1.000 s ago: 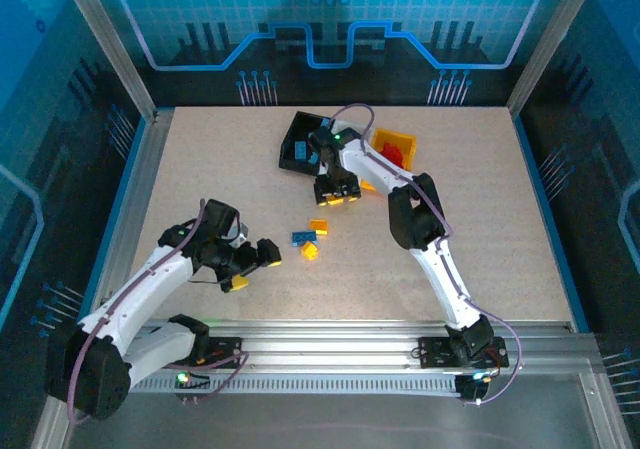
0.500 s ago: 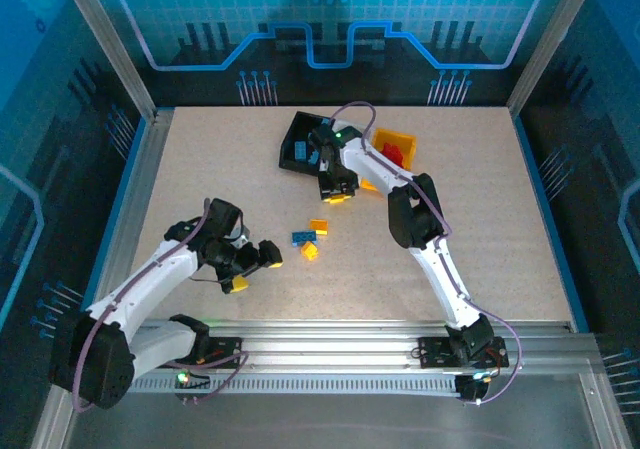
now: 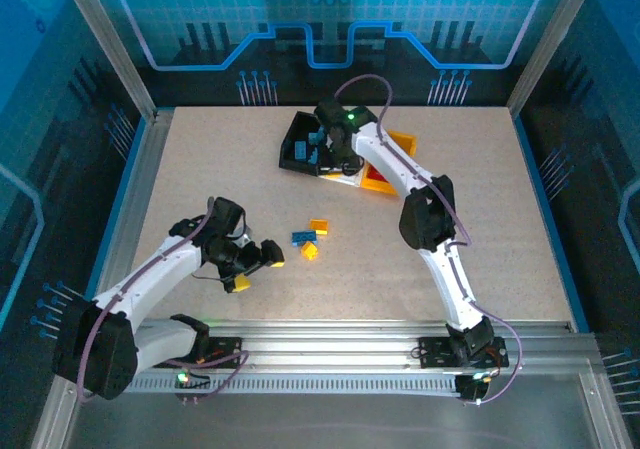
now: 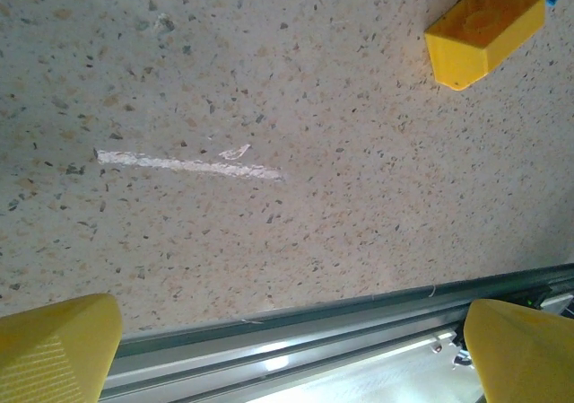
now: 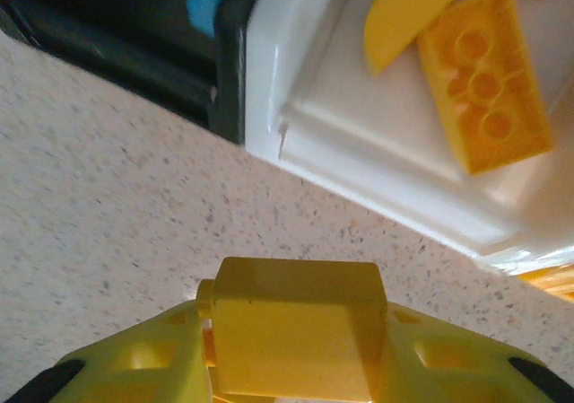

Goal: Sort the legos into containers by color

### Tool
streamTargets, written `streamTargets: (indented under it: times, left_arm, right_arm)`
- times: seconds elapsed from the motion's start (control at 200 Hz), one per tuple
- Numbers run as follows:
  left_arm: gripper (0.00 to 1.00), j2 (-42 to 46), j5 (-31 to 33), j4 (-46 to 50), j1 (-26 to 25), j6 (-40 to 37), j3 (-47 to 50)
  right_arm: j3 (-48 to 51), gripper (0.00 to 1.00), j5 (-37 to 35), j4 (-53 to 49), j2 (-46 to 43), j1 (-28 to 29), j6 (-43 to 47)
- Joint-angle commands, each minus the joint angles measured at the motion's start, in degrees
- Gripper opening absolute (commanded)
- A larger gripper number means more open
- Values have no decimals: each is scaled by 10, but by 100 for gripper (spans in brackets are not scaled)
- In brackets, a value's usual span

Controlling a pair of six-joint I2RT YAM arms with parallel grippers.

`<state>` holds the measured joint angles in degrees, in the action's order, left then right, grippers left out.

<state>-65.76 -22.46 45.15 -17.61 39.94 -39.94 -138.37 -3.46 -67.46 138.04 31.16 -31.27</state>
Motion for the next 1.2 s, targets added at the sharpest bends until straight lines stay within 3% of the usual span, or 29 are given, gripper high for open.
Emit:
streamTargets:
  times: [0.0,0.29,0.635,1.196]
  left_arm:
    - [99,1,-21,0,2,-8,-12]
    - [99,28,-22,-3,-1,14,19]
    - [99,29,-27,-13,-2,26,23]
    - [99,11,-23,-29,-15,25,-3]
  right_arm:
    - [-27,40,11,-14,0,-24,-13]
    - [-45,41,18,26,26,-56,-34]
    - [-91,67,44,29,55,-79,-59]
    - [53,74,43,31,-91,-42,-23]
